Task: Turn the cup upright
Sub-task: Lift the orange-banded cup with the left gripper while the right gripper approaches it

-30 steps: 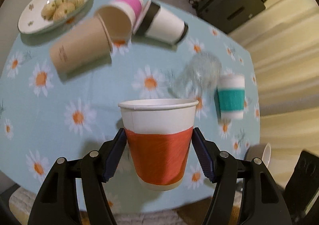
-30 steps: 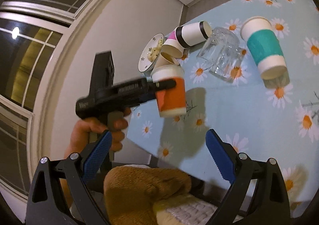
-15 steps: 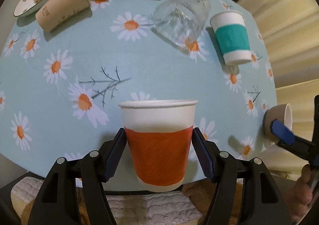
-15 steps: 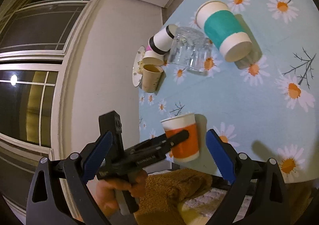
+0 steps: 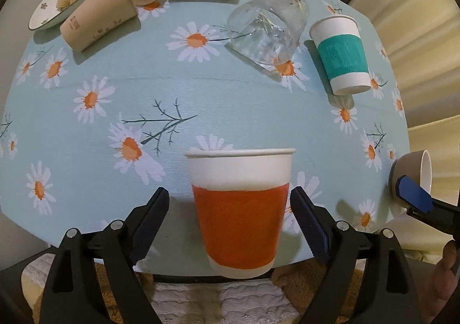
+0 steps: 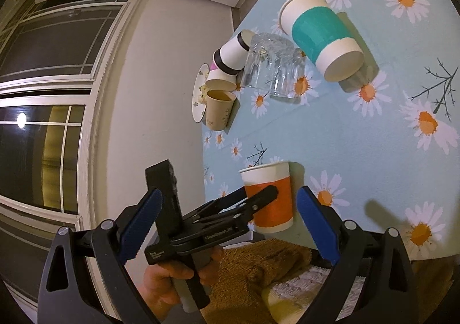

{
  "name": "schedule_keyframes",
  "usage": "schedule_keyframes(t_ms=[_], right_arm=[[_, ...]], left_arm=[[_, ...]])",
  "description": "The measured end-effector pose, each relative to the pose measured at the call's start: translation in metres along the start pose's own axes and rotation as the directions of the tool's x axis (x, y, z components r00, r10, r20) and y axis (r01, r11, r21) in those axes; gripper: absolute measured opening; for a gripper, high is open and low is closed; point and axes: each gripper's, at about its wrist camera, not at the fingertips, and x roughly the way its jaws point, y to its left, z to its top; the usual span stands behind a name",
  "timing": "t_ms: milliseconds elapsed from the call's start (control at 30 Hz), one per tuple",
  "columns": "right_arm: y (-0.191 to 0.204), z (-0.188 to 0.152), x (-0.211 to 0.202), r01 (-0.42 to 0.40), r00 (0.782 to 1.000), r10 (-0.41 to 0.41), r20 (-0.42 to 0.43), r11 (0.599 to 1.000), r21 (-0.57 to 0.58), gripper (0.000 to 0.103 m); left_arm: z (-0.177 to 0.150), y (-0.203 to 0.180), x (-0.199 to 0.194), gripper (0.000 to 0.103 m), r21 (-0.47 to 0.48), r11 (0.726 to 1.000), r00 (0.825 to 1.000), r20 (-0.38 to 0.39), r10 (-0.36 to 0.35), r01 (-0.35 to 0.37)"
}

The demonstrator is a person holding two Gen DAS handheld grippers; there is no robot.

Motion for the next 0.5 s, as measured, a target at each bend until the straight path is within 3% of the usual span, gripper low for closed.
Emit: schedule_keyframes(t_ms=[500], right_arm=[[-0.004,-0.002,0.020,0.069,0.996,-0.070,-0.048,0.998,-0.010,0.093]], left_arm=[[-0.006,0.023,-0.032,0.084,-0.014,0.998,0.998,0.031,-0.062,0.062]])
